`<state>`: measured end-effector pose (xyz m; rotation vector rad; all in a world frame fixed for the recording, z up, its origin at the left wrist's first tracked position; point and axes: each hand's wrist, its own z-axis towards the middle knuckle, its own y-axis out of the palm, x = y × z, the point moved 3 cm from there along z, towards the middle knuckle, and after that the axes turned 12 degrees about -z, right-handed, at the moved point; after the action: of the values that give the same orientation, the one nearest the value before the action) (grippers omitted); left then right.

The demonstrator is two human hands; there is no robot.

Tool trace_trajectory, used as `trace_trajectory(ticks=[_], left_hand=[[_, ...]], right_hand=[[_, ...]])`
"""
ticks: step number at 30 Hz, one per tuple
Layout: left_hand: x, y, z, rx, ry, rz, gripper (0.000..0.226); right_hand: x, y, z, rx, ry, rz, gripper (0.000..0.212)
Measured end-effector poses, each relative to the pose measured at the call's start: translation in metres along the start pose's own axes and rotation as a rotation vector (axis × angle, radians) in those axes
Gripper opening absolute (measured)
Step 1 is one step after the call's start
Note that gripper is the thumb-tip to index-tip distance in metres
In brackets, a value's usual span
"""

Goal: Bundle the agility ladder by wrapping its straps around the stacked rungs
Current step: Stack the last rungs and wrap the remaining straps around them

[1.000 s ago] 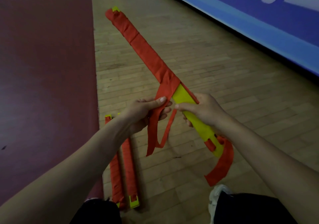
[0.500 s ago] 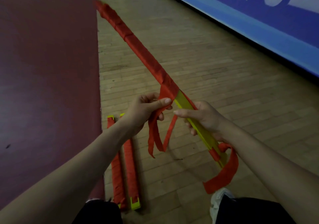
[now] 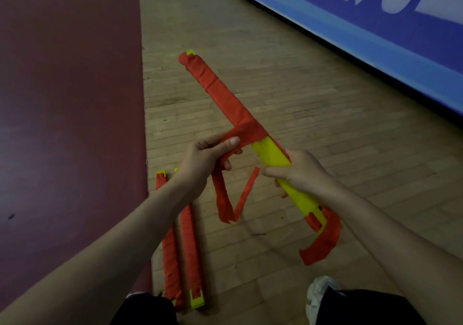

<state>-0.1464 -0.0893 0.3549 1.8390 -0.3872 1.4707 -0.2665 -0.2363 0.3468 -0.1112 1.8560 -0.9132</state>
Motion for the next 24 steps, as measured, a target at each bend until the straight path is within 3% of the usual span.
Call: trace_trajectory(ticks=[5,10,15,19,21,24], left_hand=[[-0.004,-0.007,0.002,0.040,-0.090,-0.052,0.007],[-0.007,-0.005,0.001,-0.020,-0.148,-0.125,0.007],[-0.006,0.001,-0.002,-0.208,-0.105,-0.138,0.023],[-0.004,0.006,-0.005,-0.240,-0.105,-0.179,0.028],[-0.002,0.006,-0.003,-0.234,-0.088,-0.134,0.017],[-0.004,0.001,0.000,-0.166,-0.080,-0.050,0.012]], right_hand=[[-0.010,-0.005,-0.004,-0.035,-0.003,0.197,0.013],[-0.015,0.001,-0.013,-0.191,-0.034,0.308,0.012],[-0.014,0.014,-0.020,-0.540,-0.088,0.508,0.021],[-0.010,0.030,-0.024,-0.812,-0.100,0.729,0.023],[-0.009,0.029,-0.021,-0.804,-0.113,0.707,0.029],[-0.009,0.027,-0.013,-0.651,-0.080,0.520,0.040]])
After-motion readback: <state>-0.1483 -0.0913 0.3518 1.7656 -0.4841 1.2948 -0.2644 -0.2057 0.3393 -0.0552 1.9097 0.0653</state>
